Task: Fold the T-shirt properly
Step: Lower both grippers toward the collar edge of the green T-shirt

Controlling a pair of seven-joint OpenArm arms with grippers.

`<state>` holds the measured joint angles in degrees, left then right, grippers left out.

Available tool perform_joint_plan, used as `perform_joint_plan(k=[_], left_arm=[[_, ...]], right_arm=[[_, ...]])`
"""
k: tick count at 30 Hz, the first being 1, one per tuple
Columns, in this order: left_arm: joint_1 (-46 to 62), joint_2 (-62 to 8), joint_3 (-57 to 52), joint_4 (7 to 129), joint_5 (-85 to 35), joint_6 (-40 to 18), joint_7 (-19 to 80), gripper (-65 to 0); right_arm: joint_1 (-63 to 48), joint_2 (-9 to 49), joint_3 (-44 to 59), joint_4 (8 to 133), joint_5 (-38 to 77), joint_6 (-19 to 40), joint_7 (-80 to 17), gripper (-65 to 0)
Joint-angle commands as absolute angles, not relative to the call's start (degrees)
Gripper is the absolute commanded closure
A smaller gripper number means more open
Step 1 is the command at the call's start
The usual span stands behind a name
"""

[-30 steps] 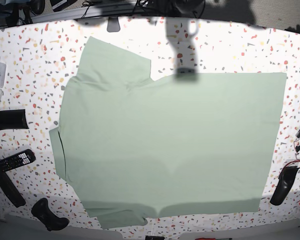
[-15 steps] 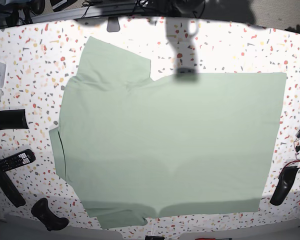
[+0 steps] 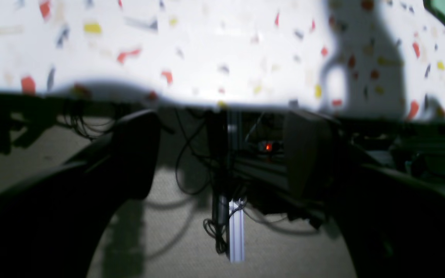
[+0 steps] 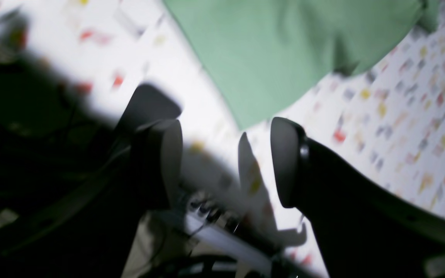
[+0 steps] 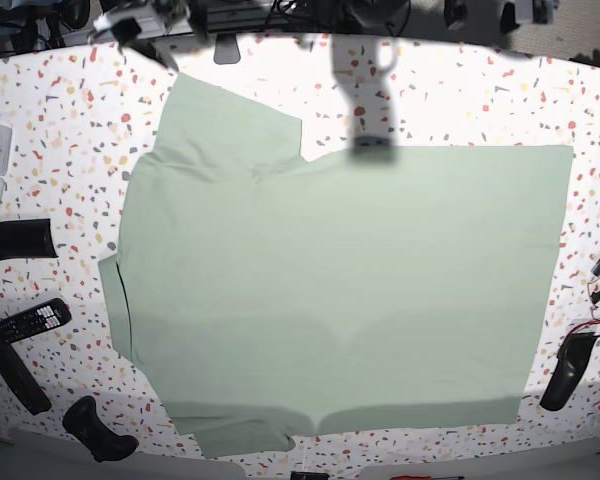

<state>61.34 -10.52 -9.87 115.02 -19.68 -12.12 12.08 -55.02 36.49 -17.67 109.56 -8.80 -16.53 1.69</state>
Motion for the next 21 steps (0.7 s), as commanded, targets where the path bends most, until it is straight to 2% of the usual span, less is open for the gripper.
perform_joint_plan(k=[1, 5, 11, 17, 21], left_arm=[[61.36, -10.85, -10.13, 116.6, -20.03, -12.45, 12.08, -45.1], [58.02, -10.85, -10.13, 118.17, -20.03, -12.43, 17.58, -45.1], [52.69, -10.83, -10.13, 118.52, -18.06, -13.28, 17.93, -45.1], [48.69, -10.85, -10.13, 118.5, -14.57, -14.15, 17.45, -45.1], [48.71, -10.85, -10.13, 118.52, -14.59, -14.15, 14.17, -45.1]], right_arm=[[-54.43, 36.97, -17.58, 110.65, -9.04, -17.19, 2.98, -35.4], [-52.16, 37.01, -17.58, 112.27, -9.04, -17.19, 2.98, -35.4], [-51.13, 37.01, -17.58, 114.58, -9.06, -20.4, 2.11, -35.4], [-51.13, 37.1, -17.58, 114.58, -9.91, -20.71, -13.23, -35.4], [-51.33, 38.72, -17.58, 114.58, -17.93, -21.54, -21.23, -35.4]])
